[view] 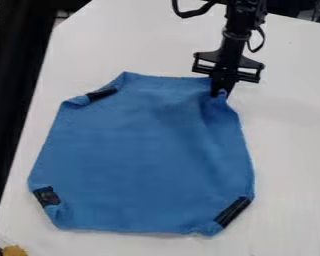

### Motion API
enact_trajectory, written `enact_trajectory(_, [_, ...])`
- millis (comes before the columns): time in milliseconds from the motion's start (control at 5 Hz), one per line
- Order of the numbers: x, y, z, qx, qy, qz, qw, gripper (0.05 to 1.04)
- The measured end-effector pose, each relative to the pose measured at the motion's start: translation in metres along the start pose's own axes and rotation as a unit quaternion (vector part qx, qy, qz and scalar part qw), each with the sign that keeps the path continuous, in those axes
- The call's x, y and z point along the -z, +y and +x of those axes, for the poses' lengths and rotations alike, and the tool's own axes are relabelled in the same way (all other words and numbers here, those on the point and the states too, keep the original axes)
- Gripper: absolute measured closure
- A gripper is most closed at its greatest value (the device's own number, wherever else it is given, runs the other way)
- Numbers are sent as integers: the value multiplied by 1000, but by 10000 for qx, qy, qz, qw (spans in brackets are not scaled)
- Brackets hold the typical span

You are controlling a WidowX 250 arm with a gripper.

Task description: Unfold the cloth from top left to bottom right

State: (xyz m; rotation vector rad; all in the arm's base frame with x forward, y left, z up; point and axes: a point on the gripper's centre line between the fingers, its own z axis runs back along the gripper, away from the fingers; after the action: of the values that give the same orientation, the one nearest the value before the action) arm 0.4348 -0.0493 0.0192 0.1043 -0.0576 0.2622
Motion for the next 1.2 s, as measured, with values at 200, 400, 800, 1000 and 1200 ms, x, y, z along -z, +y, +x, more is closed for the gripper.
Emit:
enact_trajectory(200, [-1,-8,2,101,-22,-40,9999,976])
enact_trajectory(400, [-1,-12,4,94,-77,-170,9998,797])
enact_trajectory(800, [-1,-14,5,-116,47,-511,9986,218])
enact_trajectory(1000, [-9,-24,9,-180,-21,-804,9966,71])
enact_trajectory(1200, [-15,-34,15,-163,-121,-1125,9935,75])
